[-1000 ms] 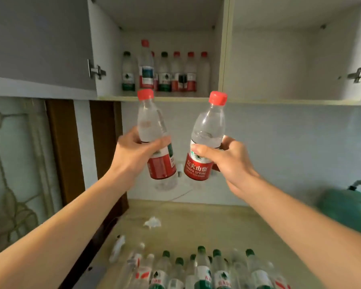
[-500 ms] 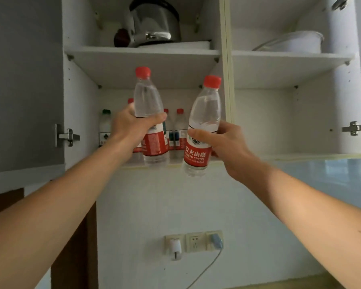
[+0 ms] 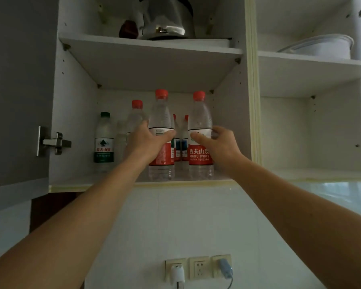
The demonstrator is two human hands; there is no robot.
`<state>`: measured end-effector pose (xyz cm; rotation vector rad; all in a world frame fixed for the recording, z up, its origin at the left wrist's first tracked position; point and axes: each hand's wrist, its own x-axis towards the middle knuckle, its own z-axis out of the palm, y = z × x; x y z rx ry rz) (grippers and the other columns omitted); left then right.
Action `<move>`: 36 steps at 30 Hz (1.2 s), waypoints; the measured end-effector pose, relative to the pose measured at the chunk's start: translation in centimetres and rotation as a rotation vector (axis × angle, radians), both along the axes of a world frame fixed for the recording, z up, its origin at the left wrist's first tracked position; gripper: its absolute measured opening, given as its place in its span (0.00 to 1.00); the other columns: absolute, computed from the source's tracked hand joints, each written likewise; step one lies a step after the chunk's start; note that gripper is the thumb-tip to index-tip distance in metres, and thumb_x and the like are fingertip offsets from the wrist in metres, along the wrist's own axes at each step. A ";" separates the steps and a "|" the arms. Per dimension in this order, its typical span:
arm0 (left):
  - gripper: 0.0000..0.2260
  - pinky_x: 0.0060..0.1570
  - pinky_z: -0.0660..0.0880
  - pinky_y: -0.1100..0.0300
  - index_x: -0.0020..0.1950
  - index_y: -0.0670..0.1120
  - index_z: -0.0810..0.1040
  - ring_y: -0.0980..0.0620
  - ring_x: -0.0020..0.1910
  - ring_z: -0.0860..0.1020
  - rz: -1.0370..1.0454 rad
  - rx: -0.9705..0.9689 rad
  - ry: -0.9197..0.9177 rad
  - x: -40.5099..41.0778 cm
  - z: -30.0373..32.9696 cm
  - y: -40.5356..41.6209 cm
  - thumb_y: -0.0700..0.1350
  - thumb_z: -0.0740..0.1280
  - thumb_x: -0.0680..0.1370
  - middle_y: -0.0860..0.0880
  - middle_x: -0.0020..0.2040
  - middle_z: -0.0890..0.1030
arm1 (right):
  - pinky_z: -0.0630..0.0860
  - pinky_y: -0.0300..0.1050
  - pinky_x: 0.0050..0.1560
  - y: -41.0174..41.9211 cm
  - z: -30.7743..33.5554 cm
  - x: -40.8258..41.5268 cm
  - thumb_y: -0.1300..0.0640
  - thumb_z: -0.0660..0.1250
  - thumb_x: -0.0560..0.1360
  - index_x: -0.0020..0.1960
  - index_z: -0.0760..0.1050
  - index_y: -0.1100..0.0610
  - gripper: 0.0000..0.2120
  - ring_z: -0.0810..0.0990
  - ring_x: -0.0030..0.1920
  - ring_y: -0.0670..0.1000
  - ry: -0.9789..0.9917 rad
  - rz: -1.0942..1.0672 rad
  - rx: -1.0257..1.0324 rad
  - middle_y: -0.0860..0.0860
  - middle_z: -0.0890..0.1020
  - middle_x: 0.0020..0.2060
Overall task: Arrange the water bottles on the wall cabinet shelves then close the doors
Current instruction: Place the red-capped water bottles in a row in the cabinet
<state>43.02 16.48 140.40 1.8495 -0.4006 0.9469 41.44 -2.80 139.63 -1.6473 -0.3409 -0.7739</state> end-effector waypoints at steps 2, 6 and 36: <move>0.22 0.33 0.68 0.65 0.62 0.54 0.75 0.63 0.38 0.75 0.003 -0.009 -0.010 0.8 -0.1 0.0 0.61 0.74 0.73 0.59 0.43 0.77 | 0.84 0.43 0.38 -0.3 -0.3 0.8 0.48 0.78 0.72 0.65 0.74 0.52 0.25 0.87 0.43 0.47 -0.021 -0.015 -0.028 0.48 0.84 0.49; 0.20 0.33 0.68 0.65 0.60 0.56 0.72 0.62 0.39 0.75 -0.045 -0.030 0.028 2.0 0.1 -0.2 0.60 0.74 0.73 0.60 0.43 0.76 | 0.84 0.45 0.42 -0.7 -0.2 2.1 0.50 0.78 0.71 0.64 0.73 0.53 0.26 0.86 0.46 0.49 0.006 -0.035 -0.132 0.50 0.84 0.52; 0.21 0.47 0.74 0.57 0.67 0.45 0.73 0.47 0.55 0.80 0.179 0.042 -0.052 -6.3 -4.3 -2.5 0.52 0.71 0.78 0.46 0.61 0.80 | 0.76 0.49 0.60 -5.1 -5.5 -10.9 0.48 0.68 0.79 0.68 0.74 0.57 0.21 0.78 0.61 0.58 0.069 -0.478 -0.502 0.55 0.81 0.60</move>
